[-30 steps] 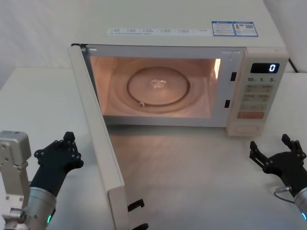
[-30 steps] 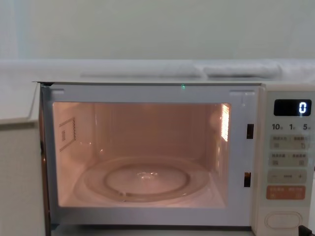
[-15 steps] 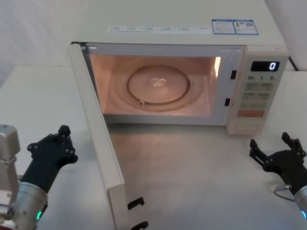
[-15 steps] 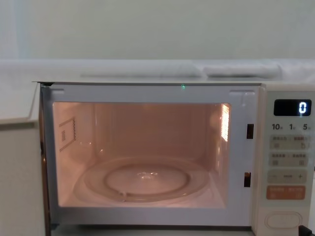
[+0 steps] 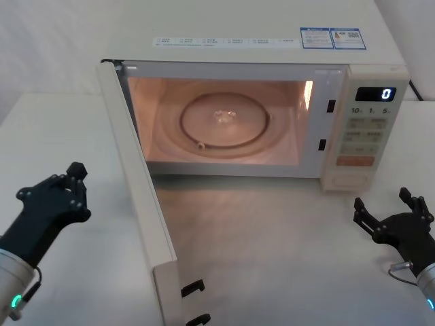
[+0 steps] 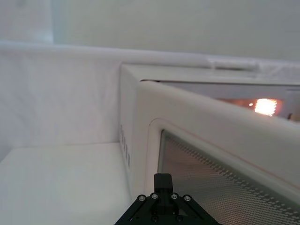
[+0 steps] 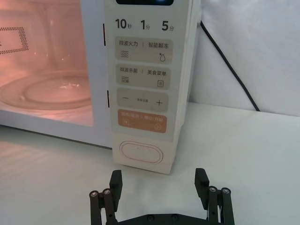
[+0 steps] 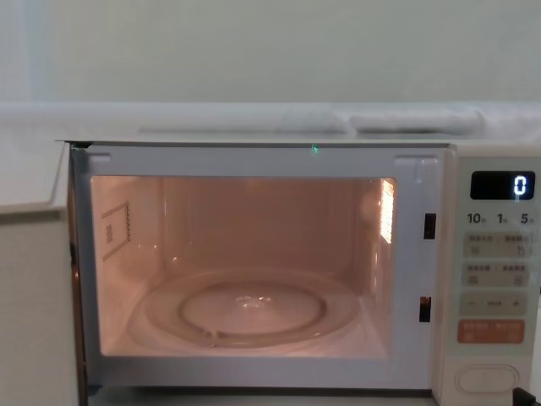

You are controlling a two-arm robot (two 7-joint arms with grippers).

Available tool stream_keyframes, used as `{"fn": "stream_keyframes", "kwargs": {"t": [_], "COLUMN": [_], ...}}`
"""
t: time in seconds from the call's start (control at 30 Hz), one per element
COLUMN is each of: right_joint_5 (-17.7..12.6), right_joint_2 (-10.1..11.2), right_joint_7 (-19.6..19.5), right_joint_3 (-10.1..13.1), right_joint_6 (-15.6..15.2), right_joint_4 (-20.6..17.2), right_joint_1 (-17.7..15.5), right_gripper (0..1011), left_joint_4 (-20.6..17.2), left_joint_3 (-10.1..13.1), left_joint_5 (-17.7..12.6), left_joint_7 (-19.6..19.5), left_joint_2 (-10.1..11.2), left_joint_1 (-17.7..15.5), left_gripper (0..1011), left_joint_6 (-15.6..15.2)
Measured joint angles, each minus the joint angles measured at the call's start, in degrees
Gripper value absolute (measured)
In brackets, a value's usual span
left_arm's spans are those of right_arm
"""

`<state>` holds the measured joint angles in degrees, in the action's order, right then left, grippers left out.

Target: Press the button to open the microwave door with one hand; close the microwave door with the other hand.

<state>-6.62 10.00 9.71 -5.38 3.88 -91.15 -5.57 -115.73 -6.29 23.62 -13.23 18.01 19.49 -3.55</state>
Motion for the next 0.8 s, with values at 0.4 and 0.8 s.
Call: {"fn": "stream_keyframes", "kwargs": {"t": [0.4,0.8], "right_joint_5": [0.0,0.0], "right_joint_2": [0.0,0.0], "right_joint_7": [0.0,0.0], "right_joint_3": [0.0,0.0], "right_joint_6": [0.0,0.0], "right_joint_4": [0.0,0.0], "right_joint_1": [0.0,0.0], "right_gripper": [1001,1001], "left_joint_4": [-3.1,-3.6], "left_joint_3": [-2.0,1.8], "left_joint_5": [6.3,7.6], "left_joint_7": [-5.1,-7.5], "left_joint_2": [4.8,8.5], "left_joint_1": [1.9,-0.6], "left_gripper": [0,0], "left_joint_6": [-1.2,-2.7]}}
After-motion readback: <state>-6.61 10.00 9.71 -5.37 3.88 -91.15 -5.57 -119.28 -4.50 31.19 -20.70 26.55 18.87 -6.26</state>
